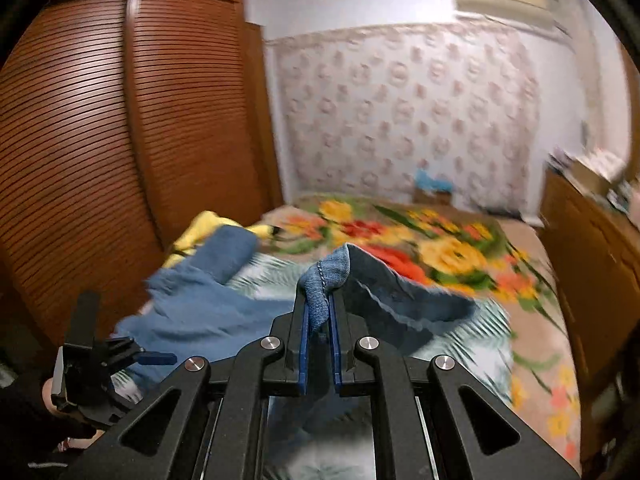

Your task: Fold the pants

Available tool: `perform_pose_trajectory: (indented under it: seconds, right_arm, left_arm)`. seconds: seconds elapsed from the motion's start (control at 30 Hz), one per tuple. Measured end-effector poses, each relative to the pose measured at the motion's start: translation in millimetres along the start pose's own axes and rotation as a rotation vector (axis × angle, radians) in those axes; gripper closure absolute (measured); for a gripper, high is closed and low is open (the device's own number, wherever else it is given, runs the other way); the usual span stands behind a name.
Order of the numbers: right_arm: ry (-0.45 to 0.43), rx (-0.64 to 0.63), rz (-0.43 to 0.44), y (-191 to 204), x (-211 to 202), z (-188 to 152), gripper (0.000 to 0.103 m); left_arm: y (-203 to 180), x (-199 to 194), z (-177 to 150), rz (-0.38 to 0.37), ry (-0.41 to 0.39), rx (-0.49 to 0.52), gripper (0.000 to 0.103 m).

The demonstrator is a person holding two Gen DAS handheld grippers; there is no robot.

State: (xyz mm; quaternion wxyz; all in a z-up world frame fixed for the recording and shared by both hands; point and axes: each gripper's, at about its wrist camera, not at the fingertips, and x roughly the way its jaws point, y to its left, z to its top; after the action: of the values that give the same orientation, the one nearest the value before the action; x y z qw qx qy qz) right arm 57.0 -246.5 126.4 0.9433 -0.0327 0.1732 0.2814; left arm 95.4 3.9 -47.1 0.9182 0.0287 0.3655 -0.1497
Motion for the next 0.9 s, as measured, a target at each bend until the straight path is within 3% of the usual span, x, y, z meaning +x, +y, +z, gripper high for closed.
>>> perform_pose_trajectory:
  seconds: [0.23, 0.37, 0.43, 0.57, 0.9]
  right_arm:
    - [-0.021, -0.164, 0.23, 86.1, 52.4, 47.5, 0.095]
    - [0.054, -0.209, 0.344, 127.0, 96.1, 50.2, 0.095]
    - [0.095, -0.231, 0.336, 139.1, 115.7, 46.6, 0.09]
    - [0.13, -0.234, 0.3, 134.9, 132.5, 41.9, 0.068]
    - [0.221, -0.156, 0.17, 124.1, 148.6, 17.4, 0.063]
  left_arm:
    - [59.4, -50.4, -16.4, 0.125, -0.065, -0.106, 0.024]
    - [85.5, -64.3, -31.8, 0.174, -0.071, -0.174, 0.024]
    - [95.5, -65.2, -38.3, 0.189, -0.063, -0.2, 0.024]
    - [111.0, -62.6, -43.0, 0.192, -0.055, -0.229, 0.024]
    - [120.3, -43.7, -37.8, 0.15, -0.046, -0.213, 0.024]
